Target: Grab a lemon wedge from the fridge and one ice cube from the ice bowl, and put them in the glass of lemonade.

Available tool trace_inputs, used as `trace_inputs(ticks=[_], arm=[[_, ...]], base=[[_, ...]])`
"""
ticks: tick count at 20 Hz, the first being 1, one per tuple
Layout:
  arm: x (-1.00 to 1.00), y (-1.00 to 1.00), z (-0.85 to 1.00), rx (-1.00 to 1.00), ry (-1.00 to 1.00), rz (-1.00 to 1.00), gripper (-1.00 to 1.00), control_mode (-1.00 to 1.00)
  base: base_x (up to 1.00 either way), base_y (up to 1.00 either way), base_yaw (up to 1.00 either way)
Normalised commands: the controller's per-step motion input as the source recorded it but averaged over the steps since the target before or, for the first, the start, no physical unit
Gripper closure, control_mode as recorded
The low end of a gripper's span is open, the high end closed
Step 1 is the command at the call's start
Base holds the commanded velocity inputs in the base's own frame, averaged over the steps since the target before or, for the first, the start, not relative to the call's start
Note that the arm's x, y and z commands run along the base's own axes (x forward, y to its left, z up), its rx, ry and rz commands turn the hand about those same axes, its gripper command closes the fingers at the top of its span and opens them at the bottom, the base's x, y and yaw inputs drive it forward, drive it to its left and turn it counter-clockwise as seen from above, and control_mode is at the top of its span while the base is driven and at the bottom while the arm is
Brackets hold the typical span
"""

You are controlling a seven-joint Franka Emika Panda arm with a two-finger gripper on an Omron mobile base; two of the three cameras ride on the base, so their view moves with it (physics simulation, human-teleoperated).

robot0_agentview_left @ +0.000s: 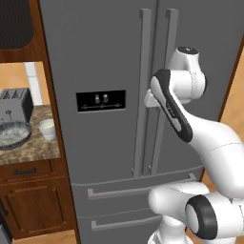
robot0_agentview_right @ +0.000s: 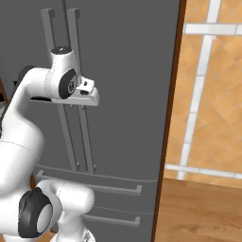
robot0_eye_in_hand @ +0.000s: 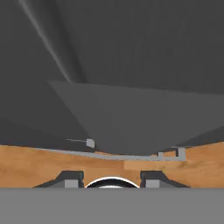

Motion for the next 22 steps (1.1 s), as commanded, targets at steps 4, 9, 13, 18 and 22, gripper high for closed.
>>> trace_inputs(ticks=[4, 9, 13, 18, 22], arm=[[-0.64, 0.00, -0.05, 0.04, 0.04, -0.01, -1.00, -1.00], [-0.71, 0.00, -0.24, 0.08, 0.06, -0.05, -1.00, -1.00], [-0.23, -0.03, -0.16, 0.06, 0.05, -0.05, -1.00, -1.00], [0.00, 0.00, 0.00, 0.00, 0.00, 0.00, -1.00, 1.00], [0.00, 0.00, 0.00, 0.00, 0.00, 0.00, -1.00, 1.00]], base=[[0.00, 0.00, 0.00], [0.00, 0.00, 0.00], [0.00, 0.00, 0.00], [-0.07, 0.89, -0.01], [0.00, 1.00, 0.00]])
